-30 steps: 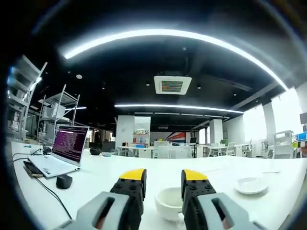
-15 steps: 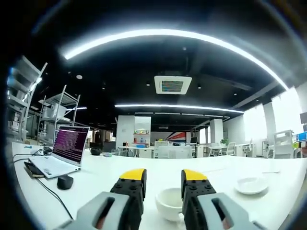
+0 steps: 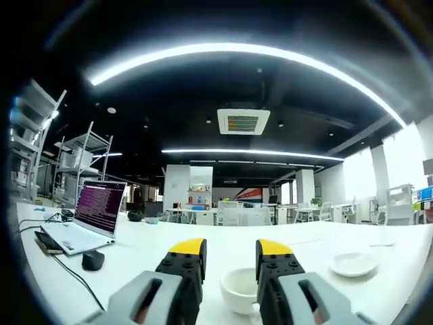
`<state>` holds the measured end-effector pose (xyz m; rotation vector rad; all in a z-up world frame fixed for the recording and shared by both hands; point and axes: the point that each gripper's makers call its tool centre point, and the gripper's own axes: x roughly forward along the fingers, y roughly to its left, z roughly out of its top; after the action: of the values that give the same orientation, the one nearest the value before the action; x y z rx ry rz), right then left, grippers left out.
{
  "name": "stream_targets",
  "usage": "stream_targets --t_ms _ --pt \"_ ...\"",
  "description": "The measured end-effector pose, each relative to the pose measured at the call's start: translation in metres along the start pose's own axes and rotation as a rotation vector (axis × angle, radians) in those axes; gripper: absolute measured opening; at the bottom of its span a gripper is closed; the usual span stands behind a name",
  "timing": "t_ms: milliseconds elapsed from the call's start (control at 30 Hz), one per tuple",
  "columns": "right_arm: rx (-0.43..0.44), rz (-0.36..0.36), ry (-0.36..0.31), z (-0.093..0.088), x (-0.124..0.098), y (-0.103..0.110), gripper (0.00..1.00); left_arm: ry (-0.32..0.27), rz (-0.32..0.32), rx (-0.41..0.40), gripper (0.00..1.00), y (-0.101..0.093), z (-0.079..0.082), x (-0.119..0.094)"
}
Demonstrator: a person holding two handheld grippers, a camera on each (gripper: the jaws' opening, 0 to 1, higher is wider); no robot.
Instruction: Tidy tabletop coffee trays, cups and spoons，present forward
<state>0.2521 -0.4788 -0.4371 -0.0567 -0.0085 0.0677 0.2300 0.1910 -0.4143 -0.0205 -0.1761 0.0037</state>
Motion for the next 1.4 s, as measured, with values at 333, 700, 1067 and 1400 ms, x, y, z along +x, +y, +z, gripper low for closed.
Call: stream_targets --t_ms 333,700,1067,1400 --pt "-0.011 -0.008 0.02 0.008 0.0 -0.001 0.37 0.006 -0.014 0.005 0.31 -0.003 0.007 0.0" --pt "0.011 0.027 -0.041 0.04 0.007 0.009 0.41 -0.012 -0.015 0.033 0.31 0.0 0.026 0.003" --pt "-0.038 0.082 -0.045 0.073 0.021 0.028 0.4 0.04 -0.013 0.04 0.31 0.009 0.031 0.007" --pt "-0.096 0.162 -0.059 0.11 0.038 0.062 0.39 0.093 -0.021 0.047 0.31 0.018 0.033 0.01"
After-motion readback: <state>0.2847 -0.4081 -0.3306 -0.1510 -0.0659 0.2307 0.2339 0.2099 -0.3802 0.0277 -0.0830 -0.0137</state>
